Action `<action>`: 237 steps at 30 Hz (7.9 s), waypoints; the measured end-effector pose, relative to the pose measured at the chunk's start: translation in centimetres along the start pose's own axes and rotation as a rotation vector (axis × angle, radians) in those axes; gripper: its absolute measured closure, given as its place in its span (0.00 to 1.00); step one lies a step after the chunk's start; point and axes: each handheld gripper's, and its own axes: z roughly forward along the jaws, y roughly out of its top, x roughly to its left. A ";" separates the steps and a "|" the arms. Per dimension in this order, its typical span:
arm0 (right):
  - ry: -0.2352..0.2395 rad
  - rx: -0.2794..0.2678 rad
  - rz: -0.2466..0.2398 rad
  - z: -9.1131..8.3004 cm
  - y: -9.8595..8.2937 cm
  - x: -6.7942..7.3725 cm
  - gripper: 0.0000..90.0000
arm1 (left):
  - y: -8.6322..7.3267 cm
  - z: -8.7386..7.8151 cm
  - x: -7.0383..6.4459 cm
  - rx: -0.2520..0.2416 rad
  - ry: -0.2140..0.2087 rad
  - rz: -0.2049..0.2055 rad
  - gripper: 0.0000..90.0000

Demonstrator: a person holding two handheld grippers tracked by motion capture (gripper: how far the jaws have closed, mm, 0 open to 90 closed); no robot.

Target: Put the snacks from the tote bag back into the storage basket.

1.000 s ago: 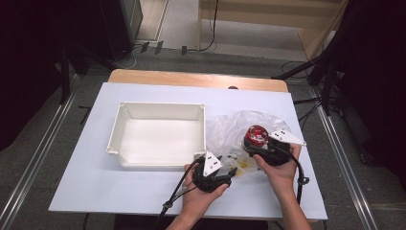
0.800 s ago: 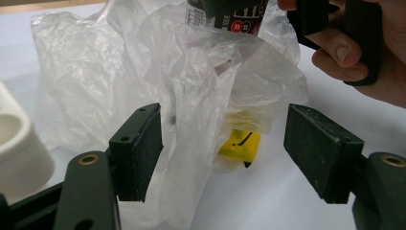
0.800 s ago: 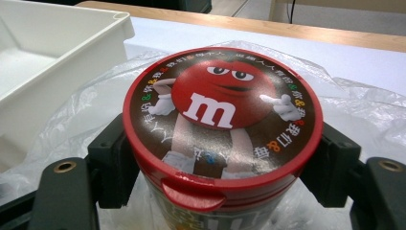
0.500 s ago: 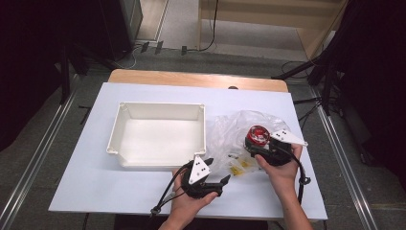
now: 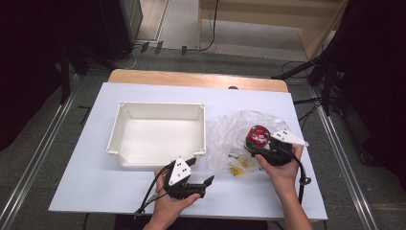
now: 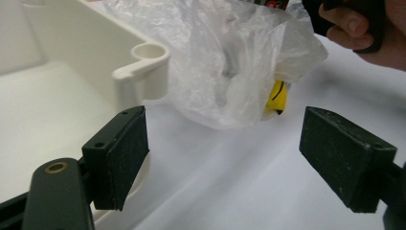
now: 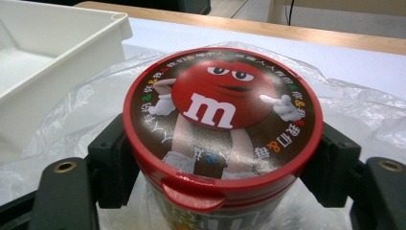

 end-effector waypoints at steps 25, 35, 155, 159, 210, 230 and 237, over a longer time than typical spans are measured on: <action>0.033 -0.034 0.028 -1.0 0.8 -0.3 0.29 | -2.1 -6.9 8.0 -0.035 0.119 -0.123 0.03; 0.044 -0.035 0.023 -1.5 1.6 0.0 0.29 | -2.4 -7.7 8.7 -0.039 0.120 -0.089 0.03; 0.429 0.000 -0.215 4.9 6.4 12.2 0.29 | -1.8 -15.0 10.9 -0.190 0.213 -0.085 0.03; 0.443 0.006 -0.217 5.2 6.3 12.5 0.29 | -1.8 -15.0 11.0 -0.194 0.211 -0.090 0.03; 0.410 0.102 -0.327 7.7 4.4 14.2 0.29 | -2.0 -14.4 11.1 -0.170 0.205 -0.093 0.03; 0.384 0.157 -0.377 8.6 3.5 14.5 0.29 | -2.1 -14.3 11.2 -0.167 0.205 -0.095 0.03; 0.364 0.162 -0.406 8.5 3.4 14.7 0.28 | -2.1 -14.2 11.2 -0.162 0.206 -0.092 0.03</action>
